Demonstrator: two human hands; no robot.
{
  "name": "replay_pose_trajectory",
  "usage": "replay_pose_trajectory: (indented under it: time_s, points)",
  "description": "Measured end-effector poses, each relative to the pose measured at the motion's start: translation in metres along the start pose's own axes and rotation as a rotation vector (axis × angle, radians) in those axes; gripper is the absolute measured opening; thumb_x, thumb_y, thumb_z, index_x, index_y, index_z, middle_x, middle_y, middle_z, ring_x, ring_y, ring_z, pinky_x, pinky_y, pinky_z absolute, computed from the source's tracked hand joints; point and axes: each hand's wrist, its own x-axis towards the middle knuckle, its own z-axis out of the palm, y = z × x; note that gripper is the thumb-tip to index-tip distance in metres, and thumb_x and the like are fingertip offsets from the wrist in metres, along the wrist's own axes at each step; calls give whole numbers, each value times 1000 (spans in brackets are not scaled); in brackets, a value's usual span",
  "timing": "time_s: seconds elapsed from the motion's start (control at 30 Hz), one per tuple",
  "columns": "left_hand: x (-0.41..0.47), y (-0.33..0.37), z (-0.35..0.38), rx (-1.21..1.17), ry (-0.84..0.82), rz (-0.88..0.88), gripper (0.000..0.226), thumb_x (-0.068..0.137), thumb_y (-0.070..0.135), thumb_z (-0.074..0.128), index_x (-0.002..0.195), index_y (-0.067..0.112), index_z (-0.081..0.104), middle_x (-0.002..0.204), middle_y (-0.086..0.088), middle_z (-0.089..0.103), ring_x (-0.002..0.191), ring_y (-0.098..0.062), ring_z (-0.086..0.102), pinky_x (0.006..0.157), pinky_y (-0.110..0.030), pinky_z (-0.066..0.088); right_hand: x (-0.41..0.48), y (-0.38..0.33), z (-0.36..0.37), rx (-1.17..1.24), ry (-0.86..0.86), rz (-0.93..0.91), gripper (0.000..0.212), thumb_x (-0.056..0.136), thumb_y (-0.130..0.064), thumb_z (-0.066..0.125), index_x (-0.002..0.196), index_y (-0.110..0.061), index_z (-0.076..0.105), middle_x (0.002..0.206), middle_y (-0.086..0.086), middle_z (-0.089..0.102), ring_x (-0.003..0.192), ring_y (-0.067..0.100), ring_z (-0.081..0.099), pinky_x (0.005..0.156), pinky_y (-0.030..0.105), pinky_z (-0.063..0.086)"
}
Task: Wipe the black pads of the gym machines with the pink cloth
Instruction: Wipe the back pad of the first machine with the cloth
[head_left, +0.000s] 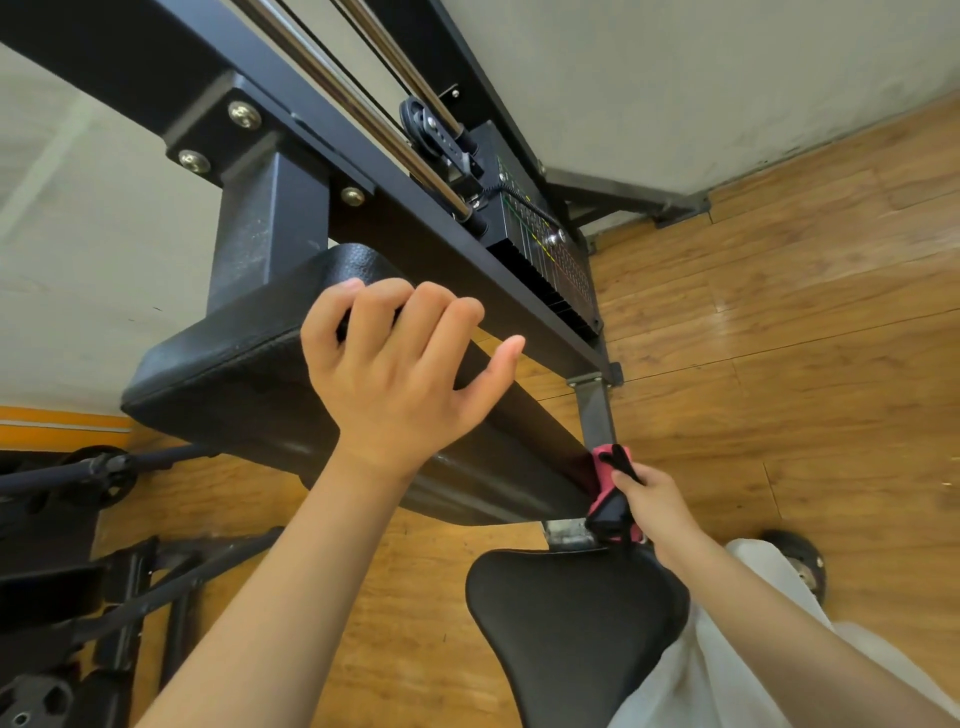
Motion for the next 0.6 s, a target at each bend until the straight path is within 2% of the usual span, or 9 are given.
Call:
replay_pose_trajectory:
  time_s: [0.17, 0.27, 0.4, 0.5, 0.6]
  points:
    - [0, 0, 0, 7, 10, 6, 33, 81, 49, 63, 69, 19, 66, 68, 2, 64, 79, -18, 52, 87, -36, 32, -28, -26, 4, 56, -62, -102, 20, 99, -14, 48, 114, -13, 62, 98, 8, 65, 94, 23, 63, 82, 36, 53]
    - [1, 0, 0, 21, 5, -7, 33, 81, 50, 63, 69, 19, 66, 69, 2, 63, 79, -19, 51, 87, -36, 32, -46, -46, 6, 84, -120, -182, 19, 98, -15, 50, 112, -12, 63, 101, 11, 68, 95, 25, 67, 84, 40, 56]
    - [2, 1, -2, 19, -13, -19, 32, 80, 49, 64, 70, 19, 66, 69, 3, 63, 79, -18, 51, 86, -35, 32, -71, -73, 12, 103, -180, -284, 16, 99, -18, 50, 104, -20, 65, 95, 10, 71, 86, 22, 71, 74, 36, 58]
    - [5, 2, -4, 13, -32, -33, 32, 82, 49, 63, 71, 19, 67, 70, 3, 62, 80, -19, 51, 86, -35, 32, -84, -88, 18, 90, -190, -357, 16, 99, -21, 51, 101, -22, 67, 95, 12, 71, 90, 25, 69, 79, 41, 58]
    - [5, 3, -8, 5, -44, -32, 32, 84, 49, 62, 72, 19, 66, 70, 3, 62, 79, -20, 55, 86, -36, 32, -97, -103, 21, 102, -201, -409, 17, 98, -19, 52, 104, -18, 68, 92, 12, 71, 89, 25, 69, 71, 32, 58]
